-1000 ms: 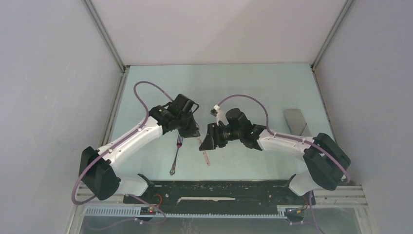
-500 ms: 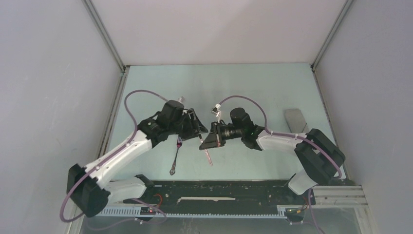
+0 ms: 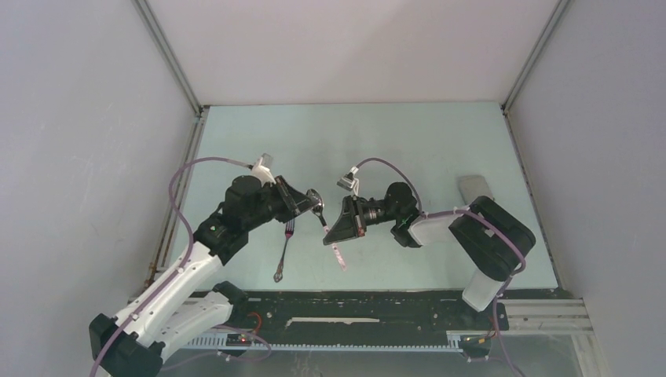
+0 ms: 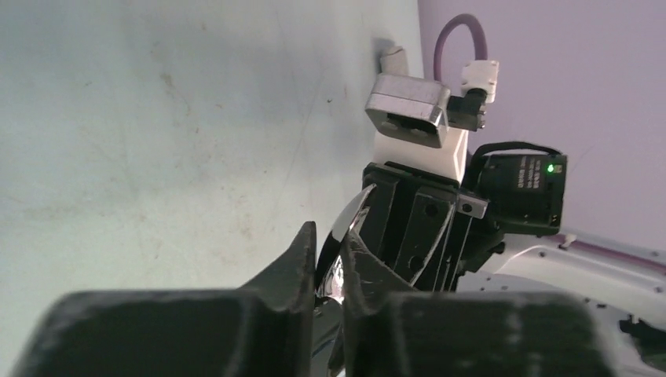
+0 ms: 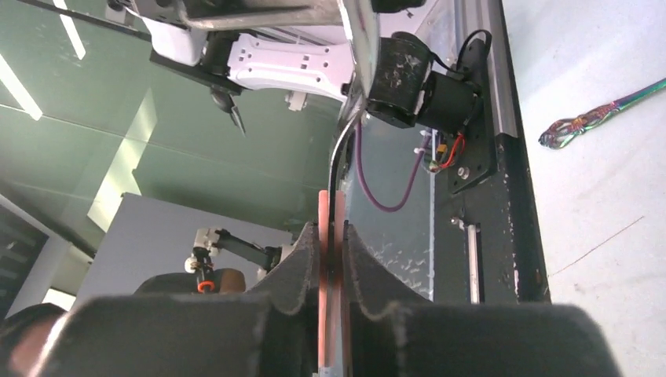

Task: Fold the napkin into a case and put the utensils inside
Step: Pass from the right arm to the left, then pass from the left arm to the right

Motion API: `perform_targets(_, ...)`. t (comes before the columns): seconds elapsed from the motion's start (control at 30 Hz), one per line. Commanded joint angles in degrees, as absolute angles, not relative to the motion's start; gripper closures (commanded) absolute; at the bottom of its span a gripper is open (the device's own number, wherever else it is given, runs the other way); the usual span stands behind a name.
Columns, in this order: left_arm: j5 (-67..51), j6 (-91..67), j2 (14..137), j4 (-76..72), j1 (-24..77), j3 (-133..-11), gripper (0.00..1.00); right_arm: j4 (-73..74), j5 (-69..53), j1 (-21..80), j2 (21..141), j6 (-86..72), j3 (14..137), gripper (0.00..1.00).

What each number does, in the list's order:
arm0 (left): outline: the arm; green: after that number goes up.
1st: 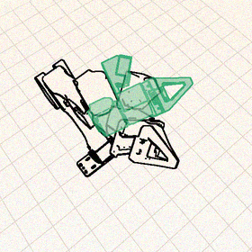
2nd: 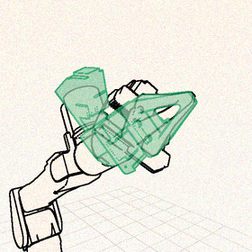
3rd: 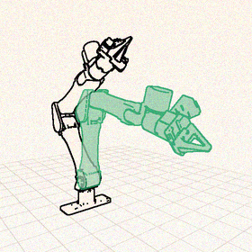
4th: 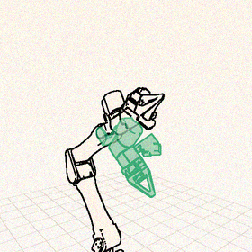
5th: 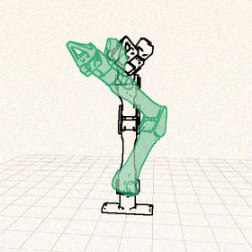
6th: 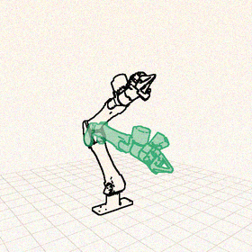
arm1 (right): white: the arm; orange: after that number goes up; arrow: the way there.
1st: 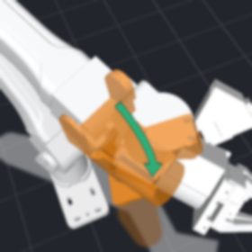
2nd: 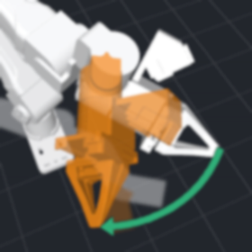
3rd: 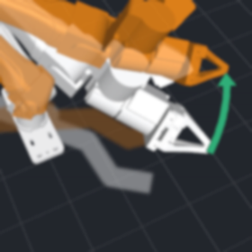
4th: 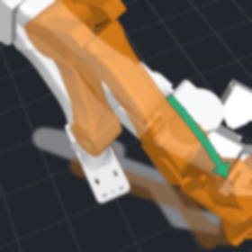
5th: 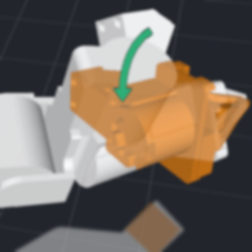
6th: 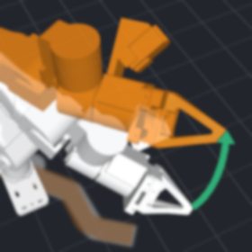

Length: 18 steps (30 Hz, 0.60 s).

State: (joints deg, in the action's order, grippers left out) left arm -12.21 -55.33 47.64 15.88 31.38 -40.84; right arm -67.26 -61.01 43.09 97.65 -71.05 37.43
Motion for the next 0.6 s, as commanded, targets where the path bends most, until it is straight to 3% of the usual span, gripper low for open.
perform_targets(0.0, -12.43, -51.85, 48.04, 14.28, 31.62, -44.18, 0.97, -70.35, -60.08, 42.9, 95.93, -71.96, 37.23, 0.76)
perform_targets(0.03, -10.89, -51.06, 48.19, 16.06, 32.26, -44.95, 1.0, -59.39, -57.24, 42.91, 93.54, -65.42, 37.6, 0.59)
perform_targets(0.07, -9.25, -50.24, 48.48, 18.15, 33.0, -45.98, 1.0, -44.96, -51.9, 43.05, 90.12, -57.04, 39.0, 0.5)
perform_targets(0.17, -2.75, -48.28, 50.01, 24.86, 35.36, -49.88, 1.0, -2.56, -28.2, 46.69, 82.42, -38.72, 48.98, 0.38)
perform_targets(0.37, 4.45, -46.36, 52.15, 30.53, 38.95, -53.77, 1.0, 25.88, -5.96, 54.12, 82.47, -26.84, 64.81, 0.39)
perform_targets(0.57, 6.75, -45.94, 53.34, 32.53, 40.63, -55.39, 1.0, 34.65, 2.77, 58.93, 85.56, -22.29, 74.26, 0.48)
